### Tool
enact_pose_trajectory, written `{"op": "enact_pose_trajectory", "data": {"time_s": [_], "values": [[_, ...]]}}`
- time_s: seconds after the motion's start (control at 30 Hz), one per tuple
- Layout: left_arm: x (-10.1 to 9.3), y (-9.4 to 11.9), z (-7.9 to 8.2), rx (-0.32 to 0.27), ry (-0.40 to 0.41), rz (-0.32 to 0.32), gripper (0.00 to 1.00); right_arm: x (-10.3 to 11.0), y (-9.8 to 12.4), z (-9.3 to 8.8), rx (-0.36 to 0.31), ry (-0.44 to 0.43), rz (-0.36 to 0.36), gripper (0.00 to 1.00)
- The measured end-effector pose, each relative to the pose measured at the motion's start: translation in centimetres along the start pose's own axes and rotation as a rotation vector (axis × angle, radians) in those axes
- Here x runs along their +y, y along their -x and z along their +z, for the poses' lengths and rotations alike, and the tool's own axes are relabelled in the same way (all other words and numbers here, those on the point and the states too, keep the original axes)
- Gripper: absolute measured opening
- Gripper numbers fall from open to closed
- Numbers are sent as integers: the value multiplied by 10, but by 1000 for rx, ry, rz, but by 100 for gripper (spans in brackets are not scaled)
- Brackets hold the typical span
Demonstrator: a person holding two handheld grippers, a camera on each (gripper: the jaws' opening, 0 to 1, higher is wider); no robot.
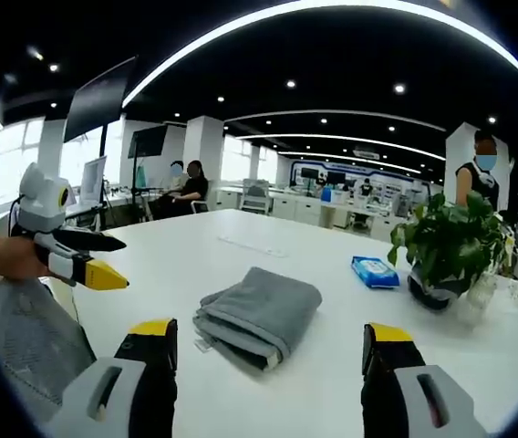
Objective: Open the folded towel by lifting each exposed corner and separating the folded layers until the towel lies flat within the target outline without major curled edges
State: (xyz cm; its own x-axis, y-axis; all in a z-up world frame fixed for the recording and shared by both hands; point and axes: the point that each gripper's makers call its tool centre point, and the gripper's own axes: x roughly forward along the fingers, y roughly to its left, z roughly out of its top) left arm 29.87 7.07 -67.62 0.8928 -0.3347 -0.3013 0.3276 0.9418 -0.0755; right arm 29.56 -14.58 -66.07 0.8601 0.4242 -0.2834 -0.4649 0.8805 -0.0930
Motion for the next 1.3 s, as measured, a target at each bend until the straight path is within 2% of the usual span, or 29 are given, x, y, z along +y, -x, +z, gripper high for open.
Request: {"op": "enact_pose_trajectory", "data": {"time_s": [0.43, 0.7, 1.3], "values": [[-3, -1, -4, 22, -21, -14, 91, 1, -1, -2, 15, 25, -1, 81], [-3, -2, -5, 26, -13, -19, 90, 0, 0, 1, 0, 22, -2, 80], [-3, -1, -1, 9, -6, -20, 89, 1, -1, -1, 6, 25, 1, 79]]}}
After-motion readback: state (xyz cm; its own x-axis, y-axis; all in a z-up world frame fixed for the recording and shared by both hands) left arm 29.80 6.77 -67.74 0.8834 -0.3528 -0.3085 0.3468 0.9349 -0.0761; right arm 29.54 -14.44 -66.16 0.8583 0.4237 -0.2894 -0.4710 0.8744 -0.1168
